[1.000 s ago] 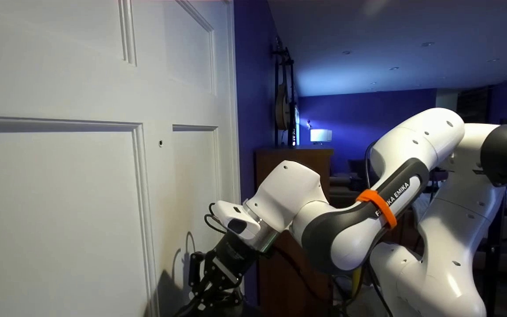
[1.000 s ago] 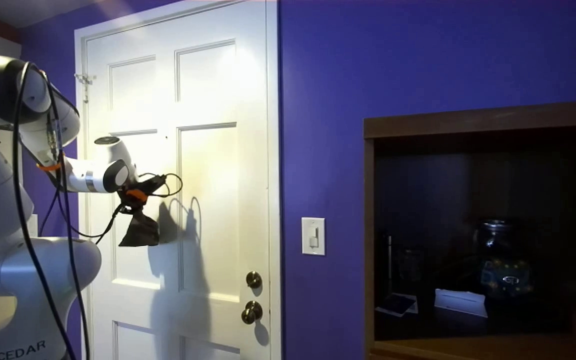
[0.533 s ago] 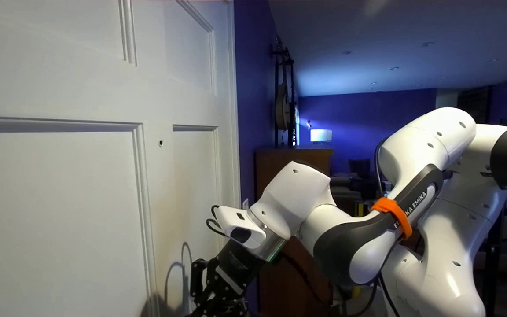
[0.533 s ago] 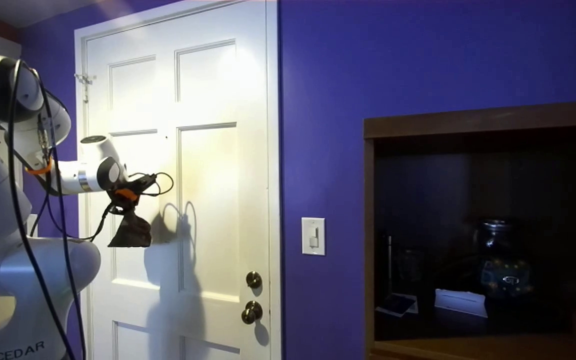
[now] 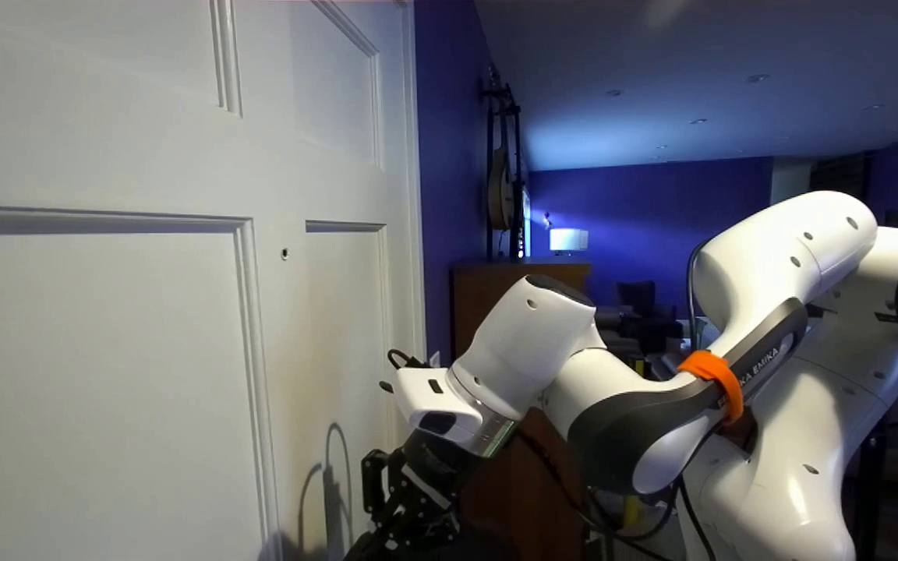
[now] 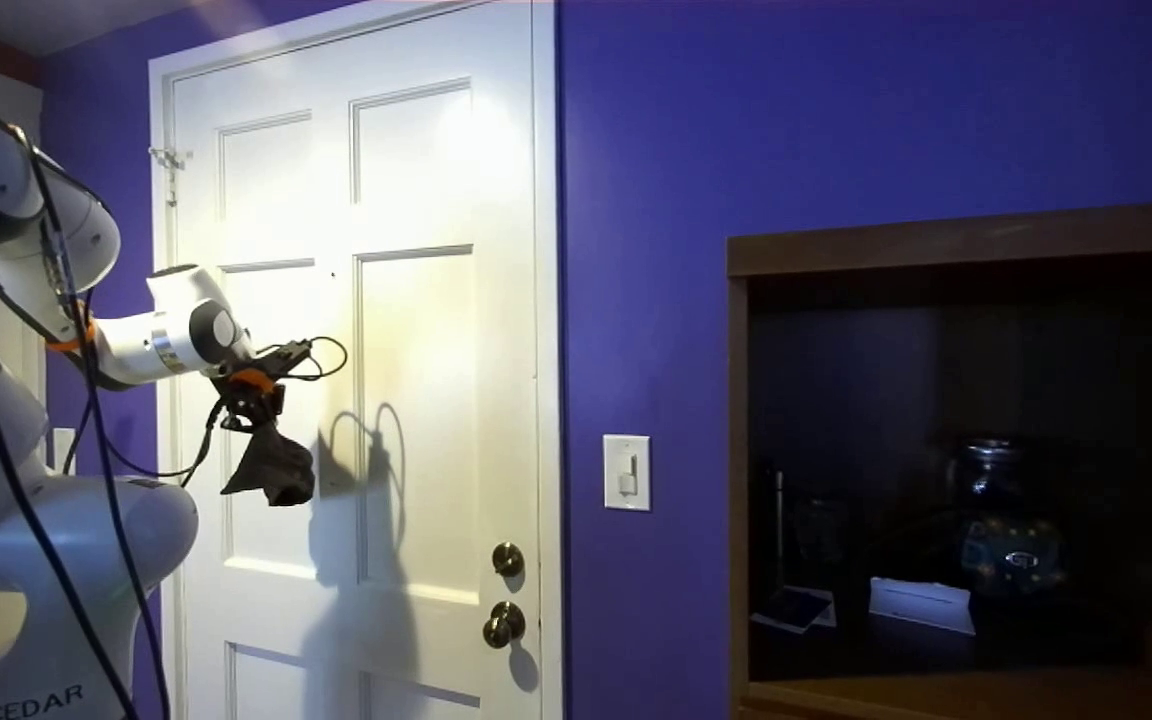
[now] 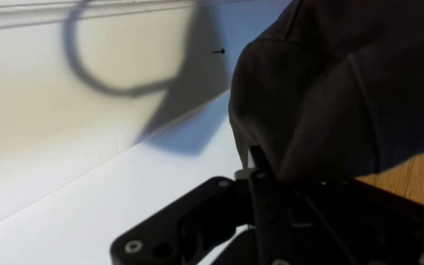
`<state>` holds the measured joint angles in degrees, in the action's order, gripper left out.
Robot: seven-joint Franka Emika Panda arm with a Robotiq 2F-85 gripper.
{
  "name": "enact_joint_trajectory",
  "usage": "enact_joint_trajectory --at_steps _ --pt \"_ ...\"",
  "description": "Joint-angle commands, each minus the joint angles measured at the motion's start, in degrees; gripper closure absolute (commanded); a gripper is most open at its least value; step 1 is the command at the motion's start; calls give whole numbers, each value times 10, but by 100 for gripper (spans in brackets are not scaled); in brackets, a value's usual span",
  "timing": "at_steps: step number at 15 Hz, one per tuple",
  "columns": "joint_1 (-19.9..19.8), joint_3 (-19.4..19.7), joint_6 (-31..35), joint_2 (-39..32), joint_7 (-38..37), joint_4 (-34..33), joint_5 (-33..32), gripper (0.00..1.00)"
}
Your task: Take the hat, then hang it on the door
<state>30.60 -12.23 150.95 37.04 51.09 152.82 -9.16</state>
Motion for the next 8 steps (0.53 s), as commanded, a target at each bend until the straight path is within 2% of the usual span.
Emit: enact_joint_trajectory --at_steps 1,8 --pt "-12 -16 -35 24 -10 -6 -38 99" --pt "-26 -29 -38 44 -1 -9 -104 99"
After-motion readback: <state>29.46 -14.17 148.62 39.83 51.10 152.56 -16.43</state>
